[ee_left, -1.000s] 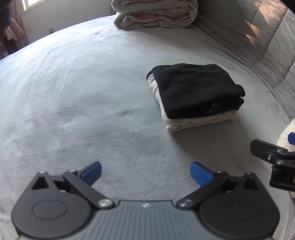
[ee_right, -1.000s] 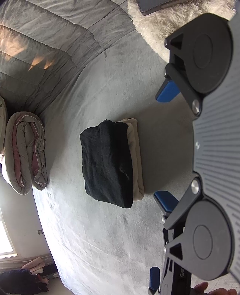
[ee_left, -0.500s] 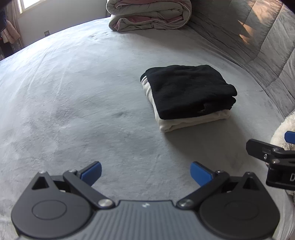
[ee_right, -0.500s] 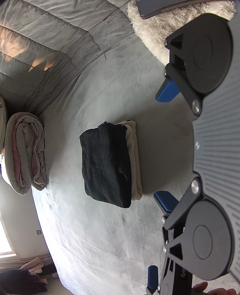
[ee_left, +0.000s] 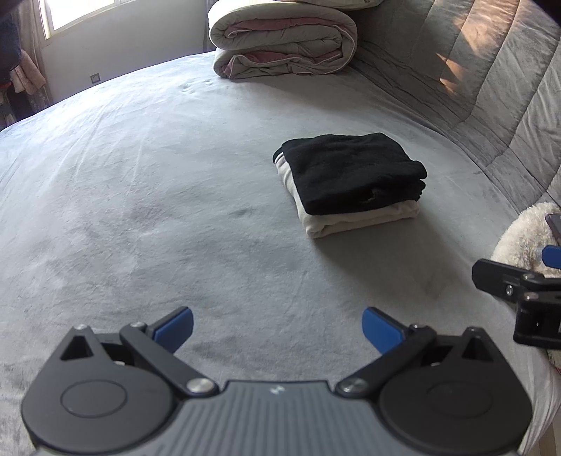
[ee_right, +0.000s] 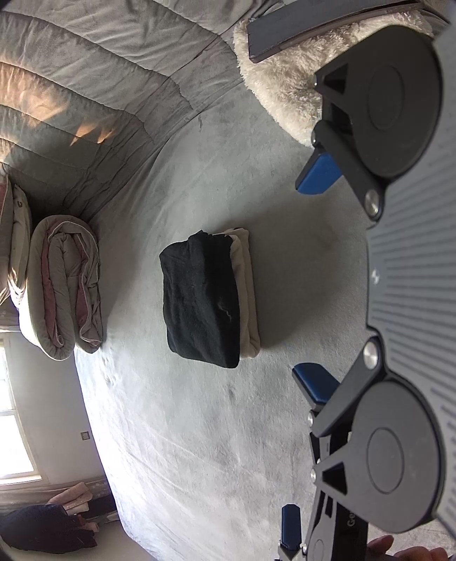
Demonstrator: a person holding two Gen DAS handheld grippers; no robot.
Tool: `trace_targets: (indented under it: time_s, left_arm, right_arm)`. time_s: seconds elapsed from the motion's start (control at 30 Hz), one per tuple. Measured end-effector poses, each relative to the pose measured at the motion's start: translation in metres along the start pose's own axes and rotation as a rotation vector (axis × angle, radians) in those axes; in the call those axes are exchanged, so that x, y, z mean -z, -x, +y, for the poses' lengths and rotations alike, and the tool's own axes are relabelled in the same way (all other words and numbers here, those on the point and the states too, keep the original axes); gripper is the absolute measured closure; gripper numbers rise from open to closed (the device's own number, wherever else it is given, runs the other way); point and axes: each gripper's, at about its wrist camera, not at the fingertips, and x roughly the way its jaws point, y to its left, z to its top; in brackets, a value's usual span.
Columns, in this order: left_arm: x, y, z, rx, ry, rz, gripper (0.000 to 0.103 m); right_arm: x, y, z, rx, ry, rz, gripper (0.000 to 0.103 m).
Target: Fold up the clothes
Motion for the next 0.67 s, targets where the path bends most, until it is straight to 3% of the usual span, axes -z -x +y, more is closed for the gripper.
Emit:
trace_targets:
  time_s: [0.27, 0.67]
  left_arm:
    - [0.022, 0.03, 0.01, 0.028, 0.03, -0.041, 0.0]
    - [0.026, 0.04, 0.012, 0.059, 0.037, -0.057, 0.001]
  right_arm:
    - [0.014, 0.032, 0.013, -0.029, 0.011, -0.067, 0.0]
    - [0.017, 0.032, 0.019, -0.008, 0.012, -0.076, 0.0]
